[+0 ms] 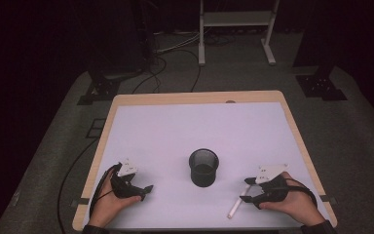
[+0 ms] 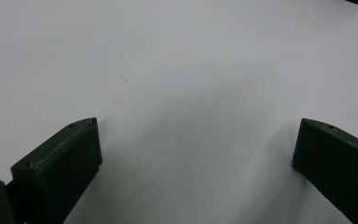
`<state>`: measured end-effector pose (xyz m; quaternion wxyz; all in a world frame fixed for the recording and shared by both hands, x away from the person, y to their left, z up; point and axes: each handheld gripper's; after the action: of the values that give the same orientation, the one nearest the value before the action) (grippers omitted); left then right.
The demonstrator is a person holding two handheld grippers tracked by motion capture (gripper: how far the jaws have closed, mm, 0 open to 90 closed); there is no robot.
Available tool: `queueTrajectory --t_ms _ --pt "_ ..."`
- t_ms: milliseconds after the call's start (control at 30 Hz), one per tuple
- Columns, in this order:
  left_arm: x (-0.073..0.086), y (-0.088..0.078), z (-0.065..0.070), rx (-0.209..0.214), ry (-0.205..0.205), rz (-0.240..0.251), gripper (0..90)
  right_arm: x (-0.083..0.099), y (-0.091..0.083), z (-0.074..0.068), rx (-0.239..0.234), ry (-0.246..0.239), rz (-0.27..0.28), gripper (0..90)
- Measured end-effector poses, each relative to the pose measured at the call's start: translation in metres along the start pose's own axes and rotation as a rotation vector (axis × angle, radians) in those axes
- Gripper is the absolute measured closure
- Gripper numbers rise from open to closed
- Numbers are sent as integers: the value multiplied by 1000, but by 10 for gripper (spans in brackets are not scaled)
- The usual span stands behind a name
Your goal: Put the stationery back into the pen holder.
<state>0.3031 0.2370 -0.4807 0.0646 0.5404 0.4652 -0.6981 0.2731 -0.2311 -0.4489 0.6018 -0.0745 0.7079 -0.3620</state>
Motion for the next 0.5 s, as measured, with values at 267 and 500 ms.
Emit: queueTrajectory --t_ms 267,500 --pt "0 0 0 0 0 0 4 0 14 -6 -48 -24 -40 397" --pt "0 0 0 0 0 0 4 0 18 -8 -67 -30 -51 418"
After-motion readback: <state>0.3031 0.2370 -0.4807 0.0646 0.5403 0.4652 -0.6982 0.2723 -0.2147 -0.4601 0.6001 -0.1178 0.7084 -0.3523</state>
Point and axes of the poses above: each handheld gripper's, and its own axes: y roughly forward along the jaws, x roughly out of its underside, z roughly to its right, and after that the axes turned 9 degrees about z, right-handed
